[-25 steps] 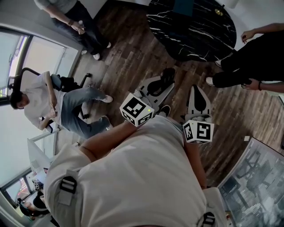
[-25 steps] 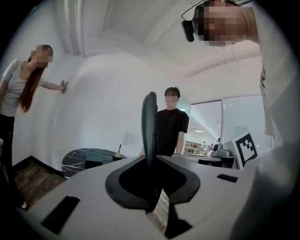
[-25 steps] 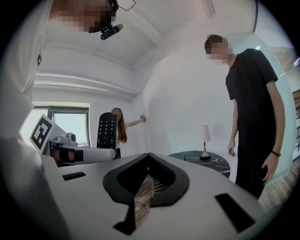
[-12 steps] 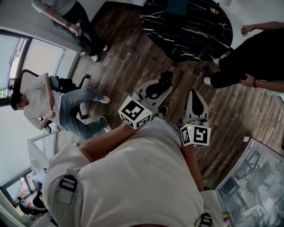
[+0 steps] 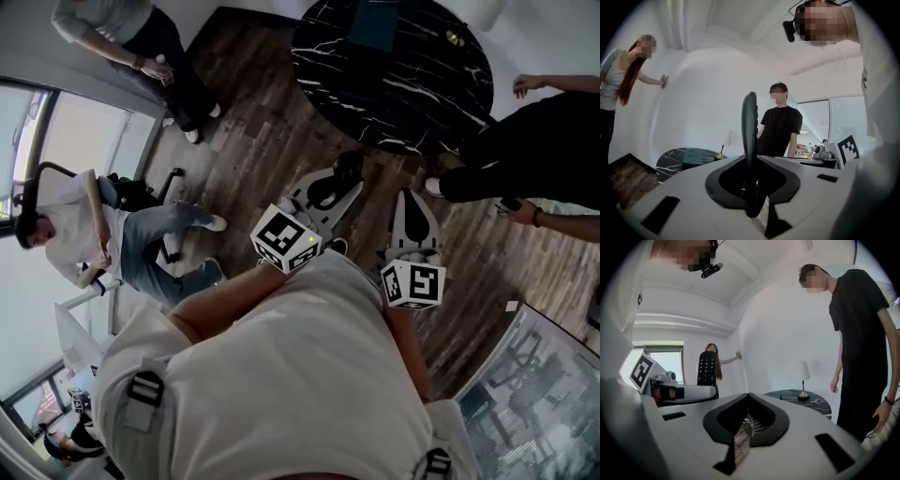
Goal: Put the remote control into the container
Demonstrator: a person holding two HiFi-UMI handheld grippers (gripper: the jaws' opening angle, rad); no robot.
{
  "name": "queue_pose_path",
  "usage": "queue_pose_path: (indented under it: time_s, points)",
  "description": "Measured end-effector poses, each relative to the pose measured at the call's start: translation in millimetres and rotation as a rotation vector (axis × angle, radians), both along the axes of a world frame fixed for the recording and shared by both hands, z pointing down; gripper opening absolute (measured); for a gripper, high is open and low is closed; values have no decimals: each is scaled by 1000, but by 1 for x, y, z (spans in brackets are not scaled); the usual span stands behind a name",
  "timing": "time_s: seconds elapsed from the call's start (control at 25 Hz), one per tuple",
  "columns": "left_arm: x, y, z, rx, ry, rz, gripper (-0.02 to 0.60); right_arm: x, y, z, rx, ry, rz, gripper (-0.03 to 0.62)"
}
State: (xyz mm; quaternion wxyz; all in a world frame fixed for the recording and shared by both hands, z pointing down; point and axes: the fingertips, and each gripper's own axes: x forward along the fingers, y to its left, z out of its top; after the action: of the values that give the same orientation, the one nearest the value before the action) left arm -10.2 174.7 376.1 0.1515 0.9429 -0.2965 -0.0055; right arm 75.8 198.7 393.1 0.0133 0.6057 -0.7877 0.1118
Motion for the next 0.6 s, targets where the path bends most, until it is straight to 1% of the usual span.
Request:
queue_pose_path:
  time_s: [0.16,0.36,0.52,0.6]
  points:
    - [-5,-54,-11,19,16,2,67,-6,-60,-11,11,21,-6,11]
    - [-12,-126,-16,22,21,22,67,-15,-134,-20,16,33,4,11]
    - [-25,-186,-14,15,19,9,67,-18,-177,-21,14,23,33,11]
    - [-26,-204,-13,10,12,17,67,-17,-192,-19,8,21,41,11]
